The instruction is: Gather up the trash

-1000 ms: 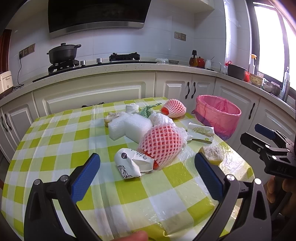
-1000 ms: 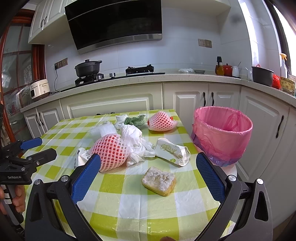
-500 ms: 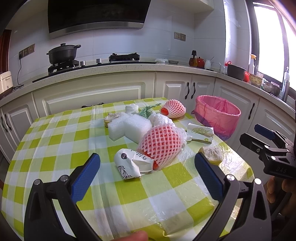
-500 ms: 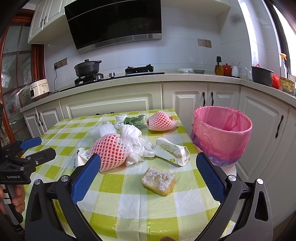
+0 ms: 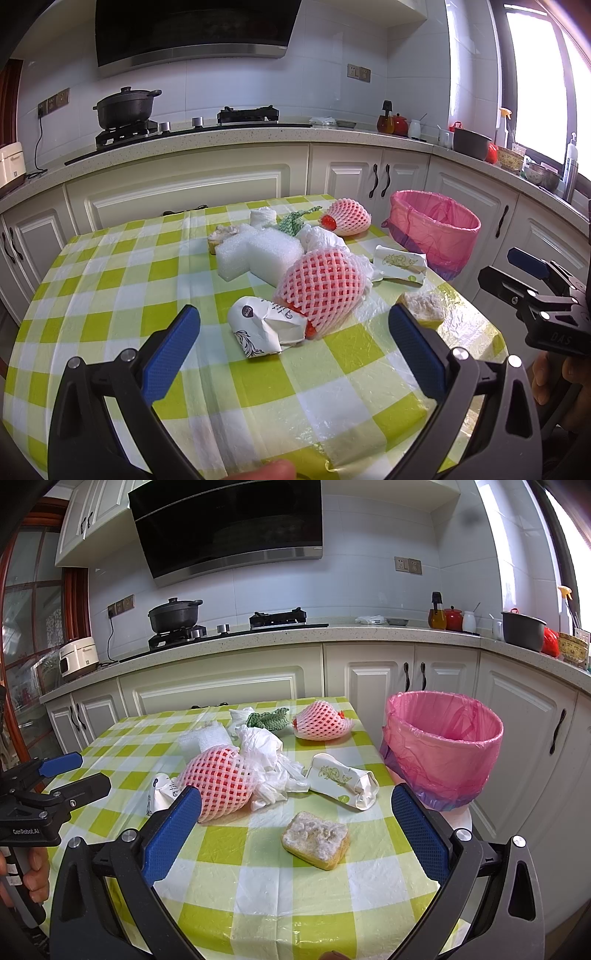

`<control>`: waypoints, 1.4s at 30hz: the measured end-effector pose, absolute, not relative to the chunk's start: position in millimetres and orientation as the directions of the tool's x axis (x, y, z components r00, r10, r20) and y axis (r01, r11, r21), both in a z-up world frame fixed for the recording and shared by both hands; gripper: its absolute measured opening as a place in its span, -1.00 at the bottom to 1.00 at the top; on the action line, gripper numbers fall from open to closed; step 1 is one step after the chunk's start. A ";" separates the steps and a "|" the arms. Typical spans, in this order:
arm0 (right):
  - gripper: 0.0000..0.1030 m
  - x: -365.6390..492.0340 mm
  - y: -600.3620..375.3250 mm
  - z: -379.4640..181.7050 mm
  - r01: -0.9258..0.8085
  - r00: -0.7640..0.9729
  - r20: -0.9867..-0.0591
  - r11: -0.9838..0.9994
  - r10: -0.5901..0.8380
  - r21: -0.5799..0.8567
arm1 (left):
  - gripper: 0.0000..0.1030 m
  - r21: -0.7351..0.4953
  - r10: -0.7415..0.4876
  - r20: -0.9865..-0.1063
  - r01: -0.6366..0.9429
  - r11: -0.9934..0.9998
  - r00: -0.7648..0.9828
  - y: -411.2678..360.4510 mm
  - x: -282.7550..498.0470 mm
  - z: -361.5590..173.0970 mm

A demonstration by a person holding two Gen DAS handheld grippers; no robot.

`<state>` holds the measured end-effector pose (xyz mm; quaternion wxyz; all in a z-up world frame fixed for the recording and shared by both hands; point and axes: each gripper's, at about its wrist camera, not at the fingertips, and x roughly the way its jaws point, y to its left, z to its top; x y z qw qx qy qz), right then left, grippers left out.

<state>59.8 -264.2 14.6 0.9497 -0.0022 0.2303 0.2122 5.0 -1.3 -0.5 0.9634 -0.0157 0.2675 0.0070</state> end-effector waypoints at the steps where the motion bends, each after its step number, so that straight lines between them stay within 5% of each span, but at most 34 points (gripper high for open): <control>1: 0.88 59.9 -264.0 14.7 -0.403 0.804 -0.439 0.910 0.401 0.092 | 0.92 -0.027 0.005 -0.516 -0.022 0.999 0.857 -0.9 4.5 -0.5; 34: 0.88 59.3 -263.8 14.1 -0.402 0.803 -0.442 0.911 0.400 0.093 | 0.92 -0.026 0.005 -0.516 -0.021 0.999 0.857 -2.8 3.3 -0.7; 42: 0.88 78.3 -263.6 -5.6 -0.381 0.765 -0.526 0.920 0.371 0.095 | 0.92 -0.012 0.015 -0.544 -0.026 1.000 0.839 -0.3 10.0 -9.6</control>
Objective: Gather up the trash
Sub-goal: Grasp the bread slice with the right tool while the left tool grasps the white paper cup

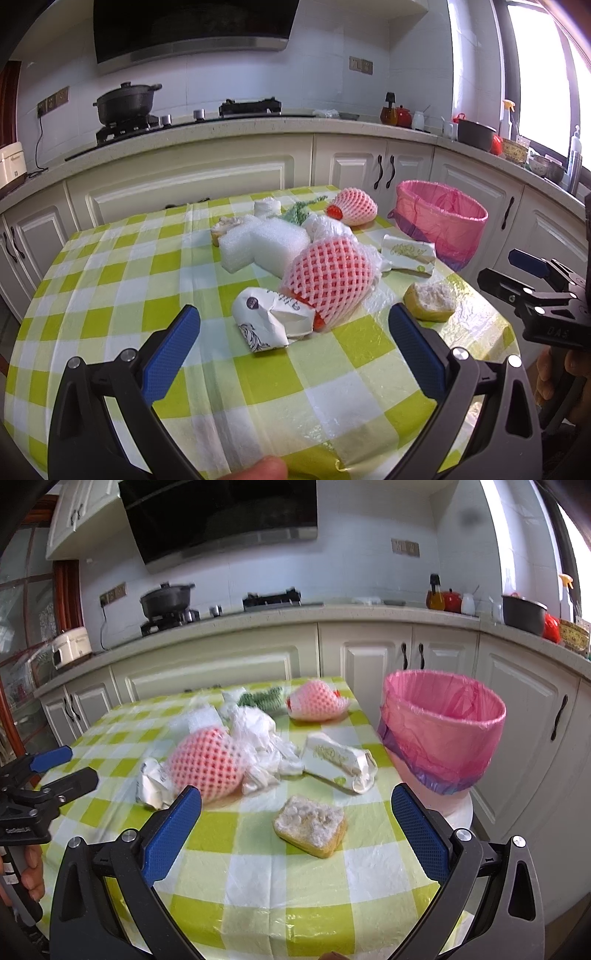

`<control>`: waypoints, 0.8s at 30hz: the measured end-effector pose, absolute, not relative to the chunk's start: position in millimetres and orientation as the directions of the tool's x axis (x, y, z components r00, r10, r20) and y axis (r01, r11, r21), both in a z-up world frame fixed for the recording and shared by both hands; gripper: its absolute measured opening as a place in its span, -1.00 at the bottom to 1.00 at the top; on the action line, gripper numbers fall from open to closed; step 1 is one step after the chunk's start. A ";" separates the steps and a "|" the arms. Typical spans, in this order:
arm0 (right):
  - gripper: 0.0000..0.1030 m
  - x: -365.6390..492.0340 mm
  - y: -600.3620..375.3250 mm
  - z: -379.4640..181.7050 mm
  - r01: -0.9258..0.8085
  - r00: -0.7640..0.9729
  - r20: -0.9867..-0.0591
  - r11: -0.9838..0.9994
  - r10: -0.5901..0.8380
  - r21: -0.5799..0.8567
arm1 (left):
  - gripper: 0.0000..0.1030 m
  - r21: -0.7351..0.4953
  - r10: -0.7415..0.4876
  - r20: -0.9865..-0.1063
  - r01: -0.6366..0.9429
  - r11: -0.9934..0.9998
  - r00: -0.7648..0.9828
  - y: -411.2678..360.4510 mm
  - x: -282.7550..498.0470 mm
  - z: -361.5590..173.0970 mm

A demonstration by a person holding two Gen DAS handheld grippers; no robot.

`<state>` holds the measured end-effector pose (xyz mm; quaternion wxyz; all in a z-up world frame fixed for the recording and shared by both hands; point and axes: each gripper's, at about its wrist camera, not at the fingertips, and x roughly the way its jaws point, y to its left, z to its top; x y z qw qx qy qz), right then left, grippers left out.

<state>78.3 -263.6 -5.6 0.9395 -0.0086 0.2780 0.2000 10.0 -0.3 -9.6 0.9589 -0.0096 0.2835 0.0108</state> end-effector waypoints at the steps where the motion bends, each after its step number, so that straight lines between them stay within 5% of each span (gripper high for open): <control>1: 0.88 83.9 -261.8 -10.0 -0.376 0.755 -0.547 0.922 0.362 0.092 | 0.92 -0.026 0.006 -0.562 -0.025 0.999 0.827 2.5 14.1 -13.9; 14: 0.87 138.1 -237.0 -59.0 -0.363 0.623 -0.728 0.930 0.287 0.056 | 0.81 -0.097 -0.015 -0.715 -0.078 0.992 0.699 48.6 80.4 -61.0; 21: 0.68 148.5 -228.3 -62.2 -0.363 0.597 -0.760 0.931 0.256 0.029 | 0.43 -0.107 -0.034 -0.765 -0.074 0.991 0.643 52.9 103.9 -77.4; 24: 0.45 150.7 -226.7 -66.2 -0.364 0.581 -0.775 0.931 0.249 0.026 | 0.05 -0.110 -0.044 -0.772 -0.064 0.992 0.635 52.6 106.2 -80.8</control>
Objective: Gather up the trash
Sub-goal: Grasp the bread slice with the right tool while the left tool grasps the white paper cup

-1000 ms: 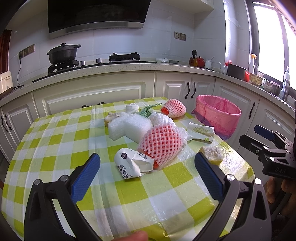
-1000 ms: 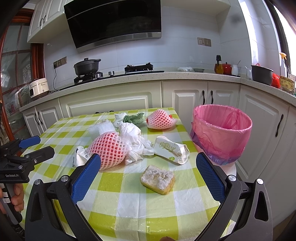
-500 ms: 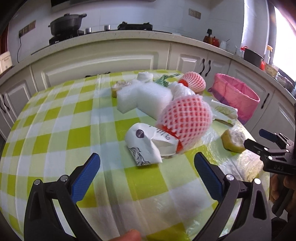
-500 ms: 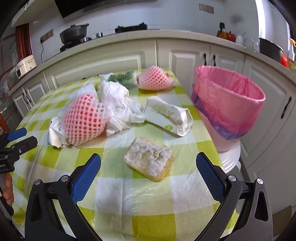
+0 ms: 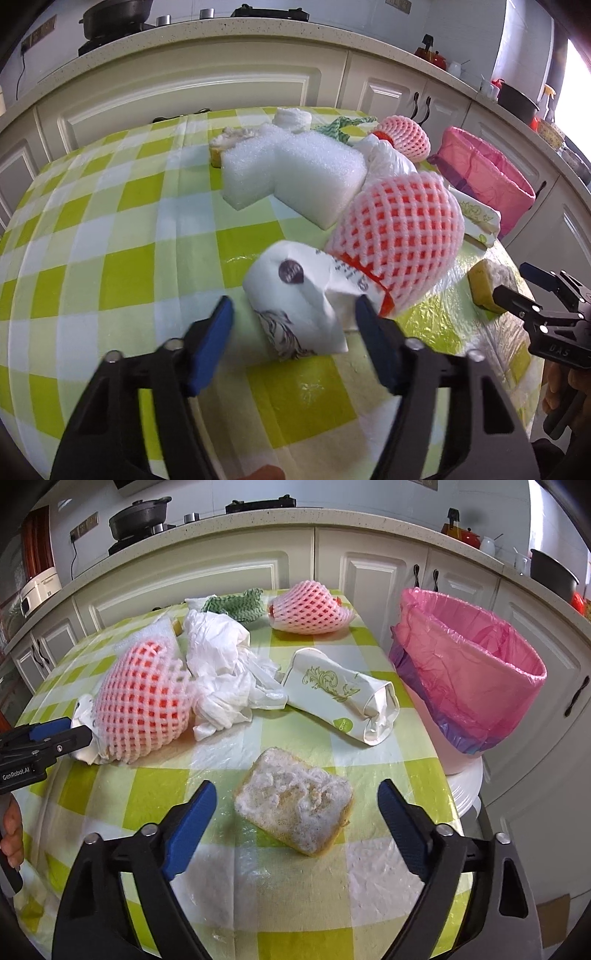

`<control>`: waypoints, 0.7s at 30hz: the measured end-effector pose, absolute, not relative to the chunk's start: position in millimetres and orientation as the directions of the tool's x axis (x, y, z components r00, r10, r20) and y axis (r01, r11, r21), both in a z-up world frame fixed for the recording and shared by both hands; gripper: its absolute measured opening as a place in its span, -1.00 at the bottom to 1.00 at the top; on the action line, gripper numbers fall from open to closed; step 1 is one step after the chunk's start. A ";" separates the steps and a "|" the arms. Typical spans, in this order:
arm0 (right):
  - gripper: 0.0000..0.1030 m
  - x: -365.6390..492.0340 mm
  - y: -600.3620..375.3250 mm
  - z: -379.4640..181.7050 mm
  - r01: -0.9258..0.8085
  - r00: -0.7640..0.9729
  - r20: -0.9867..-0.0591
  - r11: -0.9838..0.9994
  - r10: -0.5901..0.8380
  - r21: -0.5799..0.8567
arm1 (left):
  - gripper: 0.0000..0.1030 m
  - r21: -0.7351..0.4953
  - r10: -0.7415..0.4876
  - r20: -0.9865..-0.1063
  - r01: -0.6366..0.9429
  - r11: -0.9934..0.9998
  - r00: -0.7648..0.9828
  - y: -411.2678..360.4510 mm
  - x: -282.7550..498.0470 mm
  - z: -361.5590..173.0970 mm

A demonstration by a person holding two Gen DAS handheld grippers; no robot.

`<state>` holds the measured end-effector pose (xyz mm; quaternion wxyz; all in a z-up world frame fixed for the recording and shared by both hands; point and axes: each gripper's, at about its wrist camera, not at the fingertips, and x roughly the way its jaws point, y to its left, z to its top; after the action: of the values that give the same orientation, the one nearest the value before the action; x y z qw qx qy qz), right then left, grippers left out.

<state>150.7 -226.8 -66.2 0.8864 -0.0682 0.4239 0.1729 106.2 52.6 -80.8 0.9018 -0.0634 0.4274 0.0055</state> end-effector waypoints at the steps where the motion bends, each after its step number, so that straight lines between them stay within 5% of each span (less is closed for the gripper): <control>1: 0.40 151.5 -226.9 -68.4 -0.363 0.576 -0.779 0.931 0.246 0.025 | -0.07 -0.109 -0.046 -0.776 -0.063 0.992 0.630 52.3 106.4 -81.7; 8: 0.11 150.3 -226.2 -69.9 -0.365 0.567 -0.785 0.930 0.252 0.035 | -0.16 -0.137 -0.063 -0.768 -0.066 0.988 0.637 54.1 101.7 -80.4; 21: 0.01 140.7 -230.5 -57.4 -0.383 0.582 -0.753 0.920 0.308 0.081 | -0.17 -0.123 -0.011 -0.735 -0.118 0.985 0.678 69.6 79.3 -58.1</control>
<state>140.7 -230.5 -57.4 0.8882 -0.0451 0.4138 0.1943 79.3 69.6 -58.1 0.9125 -0.0804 0.4000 0.0293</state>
